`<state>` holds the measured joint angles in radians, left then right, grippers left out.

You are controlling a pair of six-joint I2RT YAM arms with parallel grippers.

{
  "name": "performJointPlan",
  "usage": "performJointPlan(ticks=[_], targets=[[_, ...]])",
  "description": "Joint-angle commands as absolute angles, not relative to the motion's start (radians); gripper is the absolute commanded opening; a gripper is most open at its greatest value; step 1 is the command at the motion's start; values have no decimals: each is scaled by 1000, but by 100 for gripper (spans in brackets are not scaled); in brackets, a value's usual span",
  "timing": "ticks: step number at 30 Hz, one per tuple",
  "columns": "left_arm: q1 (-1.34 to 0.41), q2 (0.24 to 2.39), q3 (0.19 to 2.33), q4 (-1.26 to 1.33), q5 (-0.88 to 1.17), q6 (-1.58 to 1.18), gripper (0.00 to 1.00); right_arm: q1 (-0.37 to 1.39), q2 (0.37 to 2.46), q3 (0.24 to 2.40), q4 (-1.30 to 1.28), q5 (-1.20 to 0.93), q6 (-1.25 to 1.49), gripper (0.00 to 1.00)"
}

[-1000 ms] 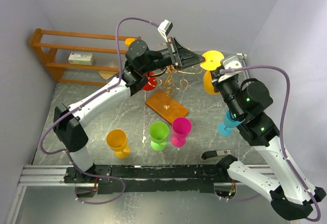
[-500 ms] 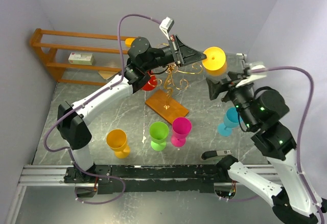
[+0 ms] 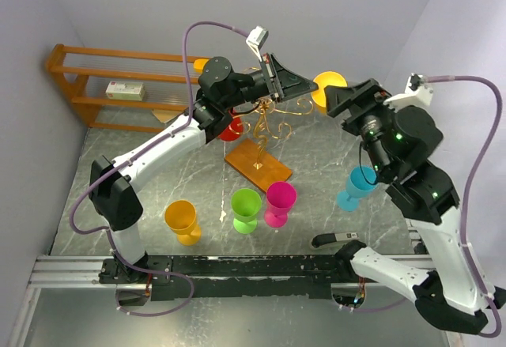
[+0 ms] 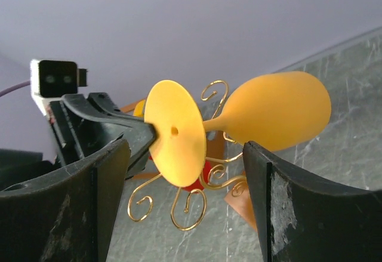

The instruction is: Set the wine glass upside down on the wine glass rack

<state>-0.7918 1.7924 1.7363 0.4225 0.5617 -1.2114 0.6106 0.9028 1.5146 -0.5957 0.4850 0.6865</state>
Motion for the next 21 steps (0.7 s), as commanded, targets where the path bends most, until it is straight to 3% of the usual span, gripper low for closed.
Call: performJointPlan(ticks=[1,8,14,15,19,21], targets=[[-788,1773,1734,463,562,-1209,7,611,928,1509,-568,539,781,74],[-779,1758,1694,501,560,-1229,7,611,907,1433,-458,480,812,32],[-770,1734,1664,498,549,-1222,8,611,870,1369,-395,465,849,6],[-771,1732,1666,486,547,-1213,12,611,866,1363,-386,467,852,0],[-767,1706,1677,381,511,-1137,49,610,866,1345,-362,504,841,0],[-757,1686,1678,323,484,-1083,59,611,870,1332,-347,534,823,0]])
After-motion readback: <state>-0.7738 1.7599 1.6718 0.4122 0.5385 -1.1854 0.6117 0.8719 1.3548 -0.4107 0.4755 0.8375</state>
